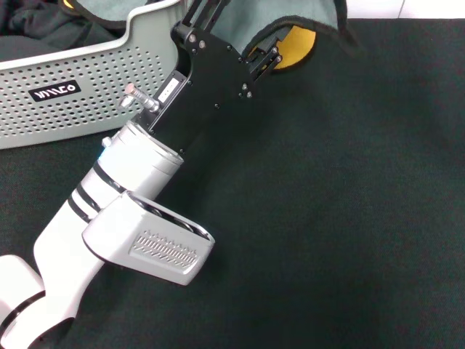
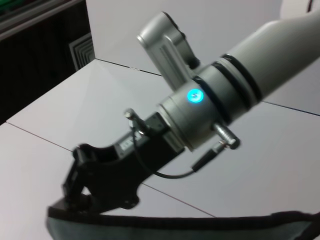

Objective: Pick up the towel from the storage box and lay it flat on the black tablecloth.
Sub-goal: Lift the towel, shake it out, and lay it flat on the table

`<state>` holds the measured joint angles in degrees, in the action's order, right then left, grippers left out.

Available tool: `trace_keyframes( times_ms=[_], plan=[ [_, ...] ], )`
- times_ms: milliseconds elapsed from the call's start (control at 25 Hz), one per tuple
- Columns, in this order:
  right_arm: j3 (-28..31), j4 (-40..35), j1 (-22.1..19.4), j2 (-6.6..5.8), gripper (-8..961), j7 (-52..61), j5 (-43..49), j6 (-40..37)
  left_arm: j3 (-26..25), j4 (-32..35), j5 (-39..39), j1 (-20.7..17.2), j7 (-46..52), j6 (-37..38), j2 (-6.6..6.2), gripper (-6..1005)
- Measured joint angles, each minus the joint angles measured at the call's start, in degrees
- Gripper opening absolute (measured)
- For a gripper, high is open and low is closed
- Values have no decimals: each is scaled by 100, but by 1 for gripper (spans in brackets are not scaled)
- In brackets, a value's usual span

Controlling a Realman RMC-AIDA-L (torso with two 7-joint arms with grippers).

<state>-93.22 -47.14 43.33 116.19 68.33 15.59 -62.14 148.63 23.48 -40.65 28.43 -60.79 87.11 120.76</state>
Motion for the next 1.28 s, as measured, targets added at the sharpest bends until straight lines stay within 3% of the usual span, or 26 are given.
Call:
trace_keyframes(
  times_ms=[400, 1000, 1280],
  plan=[
    [30, 416, -50, 0, 7, -2, -6, -61, 14, -37, 1, -59, 172, 184, 0, 654],
    [-260, 333, 279, 0, 6, 0, -471, -175, 44, -18, 65, 13, 357, -324, 0, 647],
    [-284, 330, 170, 0, 6, -4, -509, -347, 114, 25, 68, -21, 351, -289, 0, 643]
  ],
)
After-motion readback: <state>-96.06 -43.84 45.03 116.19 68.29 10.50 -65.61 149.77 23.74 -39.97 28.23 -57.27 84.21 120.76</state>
